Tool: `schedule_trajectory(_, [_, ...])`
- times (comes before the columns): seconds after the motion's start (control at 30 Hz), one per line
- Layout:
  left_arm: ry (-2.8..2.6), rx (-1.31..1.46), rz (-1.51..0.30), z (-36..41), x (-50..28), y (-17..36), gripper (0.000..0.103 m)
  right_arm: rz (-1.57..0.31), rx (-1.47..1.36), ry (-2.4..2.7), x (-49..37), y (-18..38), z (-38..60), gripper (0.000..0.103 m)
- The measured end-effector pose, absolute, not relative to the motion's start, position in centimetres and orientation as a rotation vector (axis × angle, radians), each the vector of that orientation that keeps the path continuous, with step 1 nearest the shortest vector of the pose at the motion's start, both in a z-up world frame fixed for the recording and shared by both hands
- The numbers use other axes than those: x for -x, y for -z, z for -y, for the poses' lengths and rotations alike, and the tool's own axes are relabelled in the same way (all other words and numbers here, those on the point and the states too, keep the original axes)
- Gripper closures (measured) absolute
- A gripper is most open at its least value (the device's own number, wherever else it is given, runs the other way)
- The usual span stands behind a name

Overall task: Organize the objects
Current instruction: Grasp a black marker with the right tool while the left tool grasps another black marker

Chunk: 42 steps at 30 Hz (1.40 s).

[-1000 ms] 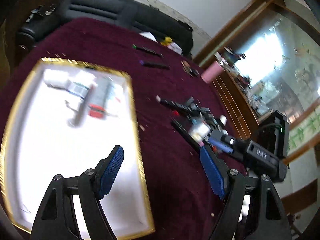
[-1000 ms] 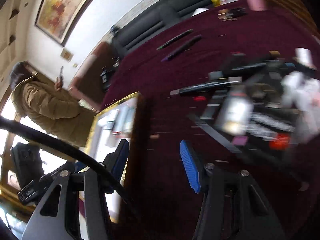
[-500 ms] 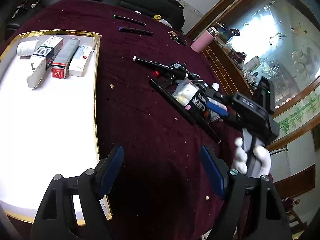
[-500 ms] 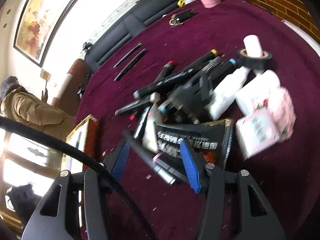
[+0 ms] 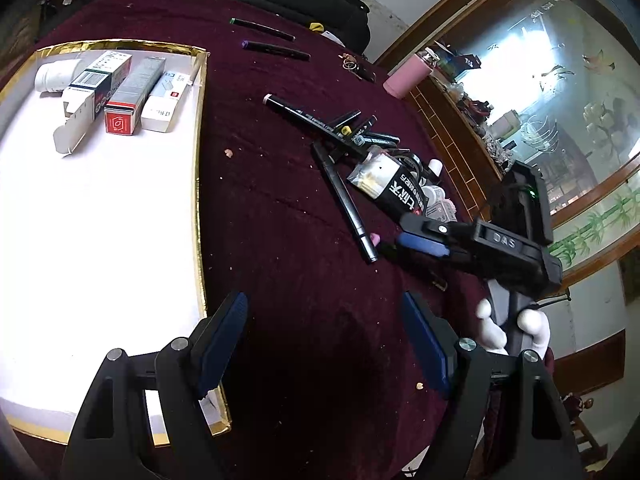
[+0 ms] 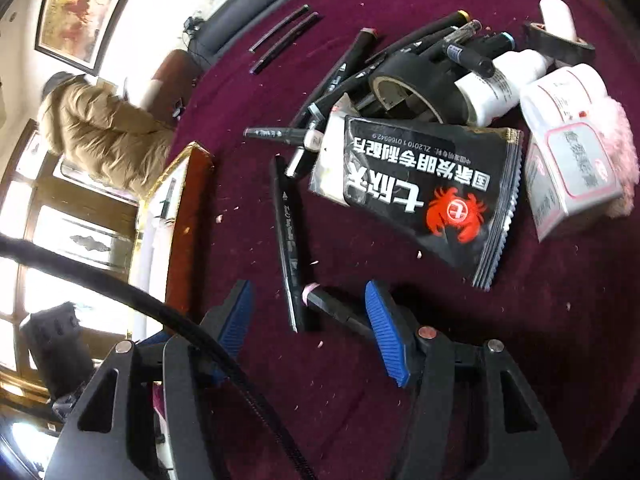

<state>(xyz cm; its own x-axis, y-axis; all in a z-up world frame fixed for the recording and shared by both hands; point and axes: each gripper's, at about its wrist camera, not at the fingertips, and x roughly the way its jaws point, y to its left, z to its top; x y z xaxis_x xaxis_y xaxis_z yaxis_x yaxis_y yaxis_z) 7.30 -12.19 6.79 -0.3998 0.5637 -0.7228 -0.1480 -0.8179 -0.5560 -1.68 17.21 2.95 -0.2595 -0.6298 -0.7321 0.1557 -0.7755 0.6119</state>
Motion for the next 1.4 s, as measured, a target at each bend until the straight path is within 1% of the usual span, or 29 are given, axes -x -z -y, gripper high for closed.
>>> schedule_trajectory(0.13, [-2.255,1.393,0.545,11.9,-7.2,-6.8,0.030,0.402,-1.496,2.196,0.9,-3.6,-16.4,0.045])
schedule_trajectory(0.23, [-2.263,1.382,0.531,11.8,-7.2,-7.2,0.030,0.207,-1.479,2.235,-0.6,-3.4,-15.1,0.045])
schedule_trajectory(0.27, [-2.271,1.377,0.524,11.8,-7.0,-7.4,0.030,0.112,-1.471,2.248,-1.3,-3.3,-14.5,0.045])
schedule_trajectory(0.33, [-2.291,1.377,0.508,11.7,-6.6,-7.6,0.030,-0.001,-1.477,2.275,-1.8,-2.6,-14.1,0.045])
schedule_trajectory(0.37, [-2.301,1.376,0.495,11.3,-6.2,-7.8,0.030,-0.047,-1.446,2.295,-2.1,-2.5,-13.8,0.046])
schedule_trajectory(0.4, [-2.315,1.373,0.480,10.9,-5.8,-7.9,0.030,-0.069,-1.443,2.302,-2.1,-2.4,-13.7,0.049])
schedule_trajectory(0.43, [-2.329,1.374,0.462,10.3,-5.3,-8.0,0.030,-0.078,-1.442,2.316,-2.0,-2.3,-13.8,0.059])
schedule_trajectory(0.53, [-2.334,1.379,0.385,7.9,-3.6,-8.0,0.030,-0.068,-1.487,2.349,-2.0,-2.0,-15.0,0.081])
schedule_trajectory(0.6, [-2.349,1.400,0.315,6.0,-2.3,-7.6,0.030,-0.025,-1.511,2.348,-2.1,-1.8,-15.9,0.088])
schedule_trajectory(0.63, [-2.356,1.415,0.285,5.1,-1.7,-7.2,0.030,-0.007,-1.516,2.346,-2.4,-1.9,-16.2,0.090])
schedule_trajectory(0.73, [-2.388,1.470,0.184,2.6,0.4,-6.0,0.030,0.048,-1.520,2.333,-3.8,-2.3,-17.8,0.090])
schedule_trajectory(0.93, [-2.508,1.548,-0.094,-1.5,3.5,-3.1,0.030,0.135,-1.495,2.316,-5.0,-2.1,-18.8,0.089])
schedule_trajectory(1.0, [-2.537,1.514,-0.194,-2.4,3.4,-2.4,0.031,0.145,-1.484,2.313,-5.0,-2.1,-18.8,0.089])
schedule_trajectory(1.03, [-2.542,1.469,-0.223,-2.8,3.1,-2.4,0.034,0.147,-1.480,2.313,-5.1,-2.1,-18.9,0.089])
schedule_trajectory(1.13, [-2.501,1.410,-0.227,-2.4,2.4,-2.6,0.062,0.140,-1.459,2.321,-5.3,-2.1,-18.8,0.089])
schedule_trajectory(1.17, [-2.487,1.401,-0.240,-2.3,2.1,-2.8,0.077,0.133,-1.455,2.327,-5.2,-2.1,-18.5,0.089])
schedule_trajectory(1.2, [-2.473,1.407,-0.236,-2.3,2.2,-2.8,0.085,0.123,-1.451,2.336,-5.3,-2.2,-18.4,0.089])
schedule_trajectory(1.27, [-2.451,1.405,-0.202,-1.3,2.0,-2.8,0.092,0.099,-1.448,2.362,-5.5,-2.3,-17.9,0.090])
schedule_trajectory(1.33, [-2.441,1.404,-0.137,-0.1,1.8,-2.9,0.092,0.088,-1.448,2.380,-5.6,-2.3,-17.6,0.090])
schedule_trajectory(1.4, [-2.430,1.400,-0.071,0.9,1.6,-3.2,0.092,0.123,-1.443,2.374,-5.6,-2.4,-17.5,0.090])
